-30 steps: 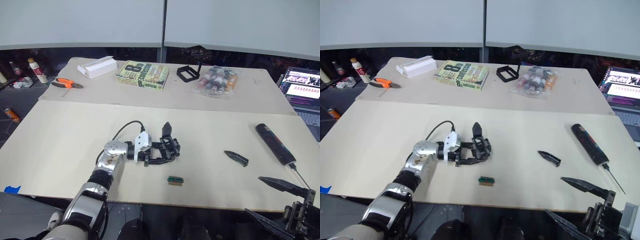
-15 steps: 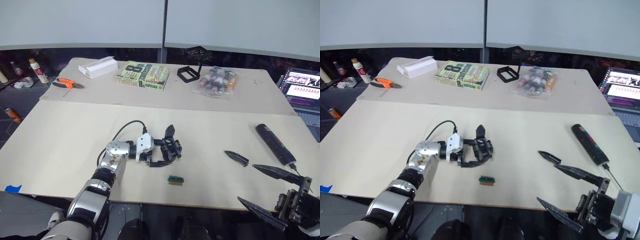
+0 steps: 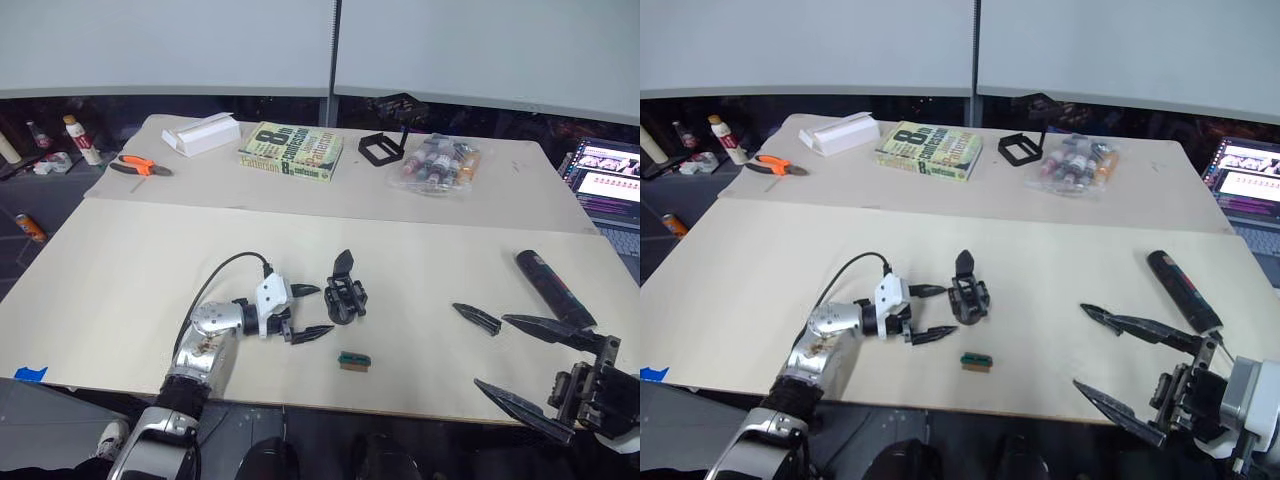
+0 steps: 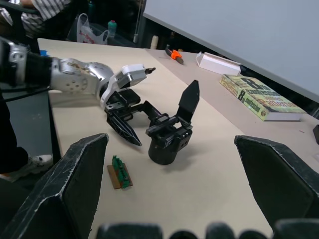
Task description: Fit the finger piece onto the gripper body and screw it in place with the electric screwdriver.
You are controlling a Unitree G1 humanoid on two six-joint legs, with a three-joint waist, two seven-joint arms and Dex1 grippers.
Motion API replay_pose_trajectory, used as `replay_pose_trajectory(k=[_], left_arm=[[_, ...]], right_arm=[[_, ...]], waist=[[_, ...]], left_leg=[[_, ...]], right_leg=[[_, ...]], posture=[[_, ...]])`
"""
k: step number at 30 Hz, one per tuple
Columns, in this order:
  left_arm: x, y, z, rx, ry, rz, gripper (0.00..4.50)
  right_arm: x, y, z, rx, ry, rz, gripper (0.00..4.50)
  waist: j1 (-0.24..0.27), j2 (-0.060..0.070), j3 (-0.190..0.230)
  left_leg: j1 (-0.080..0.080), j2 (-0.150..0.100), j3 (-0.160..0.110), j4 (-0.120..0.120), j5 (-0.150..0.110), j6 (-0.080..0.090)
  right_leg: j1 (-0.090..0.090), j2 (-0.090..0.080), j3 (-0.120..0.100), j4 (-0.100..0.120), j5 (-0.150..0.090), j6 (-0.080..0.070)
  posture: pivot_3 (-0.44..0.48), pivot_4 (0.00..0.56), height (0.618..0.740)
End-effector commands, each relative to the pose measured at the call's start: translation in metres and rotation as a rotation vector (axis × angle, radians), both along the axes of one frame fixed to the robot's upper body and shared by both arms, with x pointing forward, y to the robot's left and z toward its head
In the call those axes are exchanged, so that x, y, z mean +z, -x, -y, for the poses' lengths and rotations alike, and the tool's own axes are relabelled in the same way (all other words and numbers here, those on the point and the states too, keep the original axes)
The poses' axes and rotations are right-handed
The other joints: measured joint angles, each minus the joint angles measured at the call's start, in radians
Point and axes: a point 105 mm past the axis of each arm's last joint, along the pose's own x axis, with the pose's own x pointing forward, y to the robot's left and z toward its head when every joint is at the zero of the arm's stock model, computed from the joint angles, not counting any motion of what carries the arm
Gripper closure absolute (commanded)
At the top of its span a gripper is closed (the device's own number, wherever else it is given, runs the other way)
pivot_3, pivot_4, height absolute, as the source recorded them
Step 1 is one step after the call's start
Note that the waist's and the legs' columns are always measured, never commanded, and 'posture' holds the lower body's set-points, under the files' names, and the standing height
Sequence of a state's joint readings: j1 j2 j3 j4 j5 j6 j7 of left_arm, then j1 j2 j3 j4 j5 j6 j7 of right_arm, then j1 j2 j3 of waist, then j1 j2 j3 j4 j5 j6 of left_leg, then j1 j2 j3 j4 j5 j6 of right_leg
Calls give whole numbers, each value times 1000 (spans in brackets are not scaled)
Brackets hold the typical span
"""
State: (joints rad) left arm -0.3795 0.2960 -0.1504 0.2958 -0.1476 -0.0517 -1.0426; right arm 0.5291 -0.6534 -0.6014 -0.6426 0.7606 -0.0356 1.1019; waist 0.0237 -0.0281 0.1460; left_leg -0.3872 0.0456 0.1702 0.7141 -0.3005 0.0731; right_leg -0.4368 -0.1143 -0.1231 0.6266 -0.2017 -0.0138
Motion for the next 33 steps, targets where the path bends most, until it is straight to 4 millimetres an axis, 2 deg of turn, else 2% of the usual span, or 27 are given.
replay_pose_trajectory(k=[1,8,16,19,21,22,27,33], left_arm=[[5,-1,16,54,16,19,78],[3,-1,29,77,7,-3,78],[-1,-4,38,55,-13,-21,78],[-3,-5,42,42,-20,-32,890],[-4,-5,42,35,-24,-35,1884],[-4,-5,41,32,-26,-37,2198],[8,-11,32,-9,4,9,2191],[30,-14,24,-244,16,116,2191]], right_arm=[[9,0,-8,28,7,25,0],[12,-7,-9,32,7,30,0],[8,-6,-3,26,5,29,0],[6,-3,-2,26,5,27,0],[6,-2,-2,26,5,27,0],[5,-1,-2,25,4,26,0],[2,2,-1,20,3,21,0],[-1,5,1,20,3,11,0]], waist=[[2,0,0],[3,0,0],[12,1,-1],[16,1,-1],[17,1,-1],[17,2,-1],[16,2,-1],[13,2,-1]], left_leg=[[0,0,0,0,0,0],[0,0,0,0,0,0],[0,-1,0,0,0,0],[0,-1,0,0,0,0],[0,-1,0,0,0,0],[0,-1,0,0,0,0],[0,-1,0,0,0,0],[-1,-1,0,0,0,0]], right_leg=[[0,0,0,0,0,0],[0,0,0,0,0,0],[0,0,-1,0,0,0],[0,0,-1,0,0,0],[0,0,-1,0,0,0],[1,0,-1,0,0,0],[0,0,-1,0,0,0],[-2,1,-2,0,0,0]], posture=[[0,150,740],[0,150,740],[0,150,740],[0,150,740],[0,150,740],[0,150,740],[0,150,740],[0,150,740]])
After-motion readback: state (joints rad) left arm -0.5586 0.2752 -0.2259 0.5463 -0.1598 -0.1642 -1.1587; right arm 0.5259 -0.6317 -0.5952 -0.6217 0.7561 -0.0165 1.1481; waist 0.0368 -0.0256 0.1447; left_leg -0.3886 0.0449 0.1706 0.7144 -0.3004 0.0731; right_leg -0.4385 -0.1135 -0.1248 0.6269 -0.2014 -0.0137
